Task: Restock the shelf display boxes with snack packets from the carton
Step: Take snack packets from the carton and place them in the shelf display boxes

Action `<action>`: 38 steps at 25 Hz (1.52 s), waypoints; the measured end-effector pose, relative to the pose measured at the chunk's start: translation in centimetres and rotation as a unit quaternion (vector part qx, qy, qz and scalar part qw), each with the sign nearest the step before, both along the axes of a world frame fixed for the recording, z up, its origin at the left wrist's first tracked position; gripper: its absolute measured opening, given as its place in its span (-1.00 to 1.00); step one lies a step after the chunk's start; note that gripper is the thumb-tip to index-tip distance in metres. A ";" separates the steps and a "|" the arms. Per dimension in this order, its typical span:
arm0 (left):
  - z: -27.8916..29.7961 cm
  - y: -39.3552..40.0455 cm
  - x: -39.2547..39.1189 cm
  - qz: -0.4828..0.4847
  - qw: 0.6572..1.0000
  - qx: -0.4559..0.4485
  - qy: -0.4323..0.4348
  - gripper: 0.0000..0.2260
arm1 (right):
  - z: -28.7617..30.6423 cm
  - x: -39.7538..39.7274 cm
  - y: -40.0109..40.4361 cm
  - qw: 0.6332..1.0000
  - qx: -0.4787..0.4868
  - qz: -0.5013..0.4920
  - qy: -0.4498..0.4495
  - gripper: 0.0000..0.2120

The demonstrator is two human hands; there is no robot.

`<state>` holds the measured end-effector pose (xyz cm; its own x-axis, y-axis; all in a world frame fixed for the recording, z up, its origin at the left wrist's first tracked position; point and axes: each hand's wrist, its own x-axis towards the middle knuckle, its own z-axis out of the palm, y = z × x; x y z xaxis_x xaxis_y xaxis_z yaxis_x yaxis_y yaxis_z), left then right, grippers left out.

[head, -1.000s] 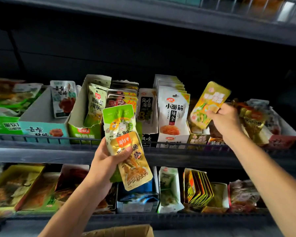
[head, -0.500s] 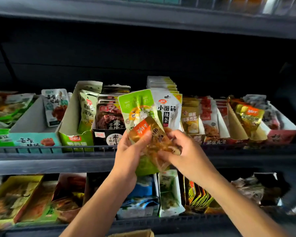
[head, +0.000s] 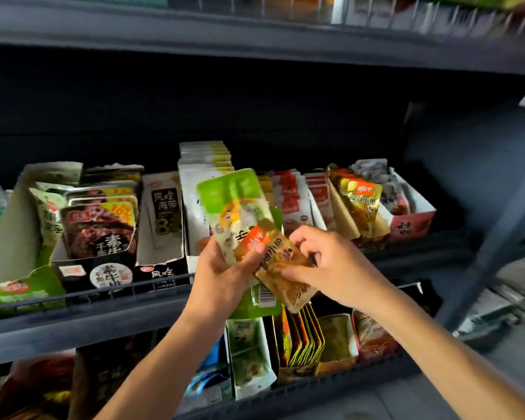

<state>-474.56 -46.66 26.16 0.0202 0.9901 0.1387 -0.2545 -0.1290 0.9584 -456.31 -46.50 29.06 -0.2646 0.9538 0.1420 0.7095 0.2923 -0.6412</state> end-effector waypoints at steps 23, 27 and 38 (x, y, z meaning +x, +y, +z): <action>-1.5 1.3 0.9 -0.009 0.996 -0.075 -0.049 -0.71 | -0.6 3.6 6.2 0.970 0.173 -0.124 0.114 -0.68; -1.8 -0.4 0.2 -0.069 0.995 -0.076 0.005 -0.67 | -0.6 0.4 4.9 0.949 -0.140 -0.059 0.275 -0.74; -0.6 -1.2 -5.2 -0.057 0.960 -0.182 -0.205 -0.71 | -4.1 -3.4 1.8 0.878 0.446 0.150 -0.089 -0.50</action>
